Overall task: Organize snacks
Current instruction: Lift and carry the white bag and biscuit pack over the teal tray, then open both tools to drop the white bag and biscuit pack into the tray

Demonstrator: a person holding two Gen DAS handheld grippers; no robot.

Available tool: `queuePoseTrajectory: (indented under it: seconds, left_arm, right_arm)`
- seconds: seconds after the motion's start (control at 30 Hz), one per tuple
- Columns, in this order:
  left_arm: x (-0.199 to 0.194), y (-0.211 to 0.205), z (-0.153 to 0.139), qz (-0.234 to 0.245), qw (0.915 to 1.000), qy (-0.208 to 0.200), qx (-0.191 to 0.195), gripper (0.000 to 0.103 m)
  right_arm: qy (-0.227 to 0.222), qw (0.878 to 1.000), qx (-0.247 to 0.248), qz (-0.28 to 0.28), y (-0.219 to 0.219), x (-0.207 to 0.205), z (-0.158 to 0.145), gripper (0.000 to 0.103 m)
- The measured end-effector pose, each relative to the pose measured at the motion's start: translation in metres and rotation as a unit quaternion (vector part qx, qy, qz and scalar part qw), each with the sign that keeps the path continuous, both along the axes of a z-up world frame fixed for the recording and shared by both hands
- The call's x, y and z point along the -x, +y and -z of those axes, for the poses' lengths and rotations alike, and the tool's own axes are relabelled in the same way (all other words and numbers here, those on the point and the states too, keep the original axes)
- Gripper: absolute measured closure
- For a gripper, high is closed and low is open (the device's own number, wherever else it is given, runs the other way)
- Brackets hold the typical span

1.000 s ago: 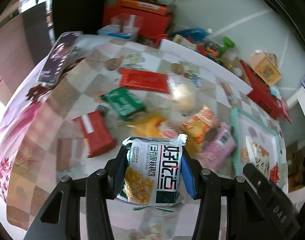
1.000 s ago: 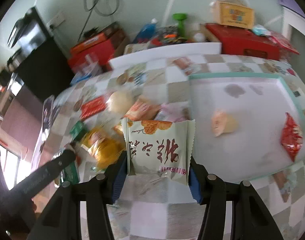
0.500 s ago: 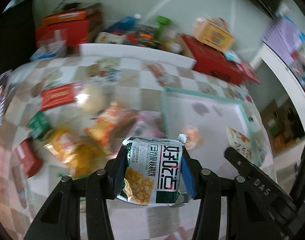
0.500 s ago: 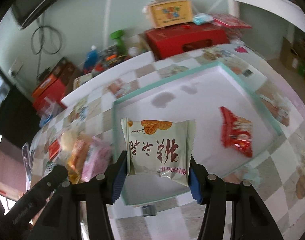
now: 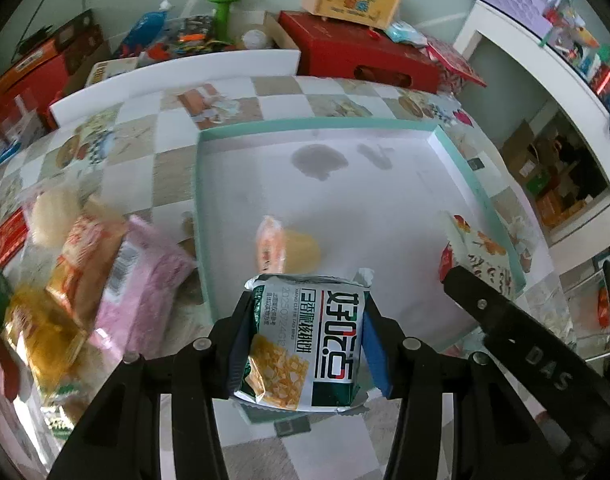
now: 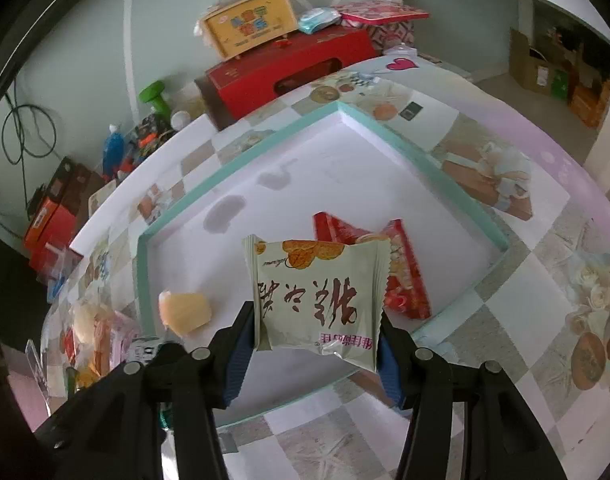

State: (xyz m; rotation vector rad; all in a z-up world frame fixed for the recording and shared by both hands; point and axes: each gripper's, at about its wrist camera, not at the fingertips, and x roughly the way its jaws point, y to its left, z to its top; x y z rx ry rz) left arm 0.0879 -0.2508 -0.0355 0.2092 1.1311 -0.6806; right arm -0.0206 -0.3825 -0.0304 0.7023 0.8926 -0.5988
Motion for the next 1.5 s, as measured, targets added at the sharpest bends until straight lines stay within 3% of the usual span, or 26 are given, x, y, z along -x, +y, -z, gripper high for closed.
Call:
queuePoseTrajectory:
  seconds: [0.23, 0.6, 0.73, 1.0, 1.2, 1.23, 1.27, 1.3, 1.4, 1.5]
  left_arm:
    - [-0.002, -0.014, 0.005, 0.010, 0.9999, -0.010, 0.004, 0.052]
    - [-0.002, 0.002, -0.009, -0.001, 0.9998, -0.015, 0.011, 0.050]
    - [-0.004, 0.009, -0.011, -0.008, 0.9998, -0.012, 0.012, 0.042]
    - [-0.021, 0.039, -0.018, -0.061, 0.9977, -0.008, 0.026, 0.042]
    - [-0.037, 0.066, -0.016, -0.108, 0.9938, -0.004, 0.025, 0.040]
    - [-0.039, 0.069, -0.016, -0.115, 0.9931, -0.005, 0.023, 0.037]
    - [-0.041, 0.074, -0.014, -0.124, 0.9921, -0.004, 0.019, 0.023]
    - [-0.044, 0.079, -0.013, -0.135, 0.9908, -0.004, 0.017, 0.017]
    - [-0.049, 0.093, -0.012, -0.157, 0.9874, -0.006, 0.016, 0.014]
    - [-0.054, 0.102, -0.011, -0.175, 0.9844, -0.014, 0.011, 0.014]
  right_arm:
    - [-0.004, 1.000, -0.004, 0.012, -0.008, 0.005, 0.001, 0.045]
    - [-0.016, 1.000, -0.008, 0.001, -0.002, 0.002, -0.004, 0.043]
    - [-0.021, 1.000, -0.009, -0.004, 0.000, 0.000, -0.007, 0.041]
    - [-0.018, 1.000, -0.005, -0.005, 0.001, -0.002, -0.009, 0.036]
    - [-0.013, 1.000, 0.005, -0.017, 0.006, -0.007, -0.012, 0.026]
    - [-0.012, 1.000, 0.006, -0.021, 0.007, -0.008, -0.012, 0.024]
    - [-0.011, 1.000, 0.006, -0.026, 0.009, -0.010, -0.011, 0.024]
    - [-0.009, 1.000, 0.007, -0.029, 0.011, -0.011, -0.011, 0.024]
    - [-0.004, 0.999, 0.010, -0.038, 0.015, -0.015, -0.009, 0.022]
    - [0.003, 0.999, 0.014, -0.041, 0.018, -0.017, -0.008, 0.008]
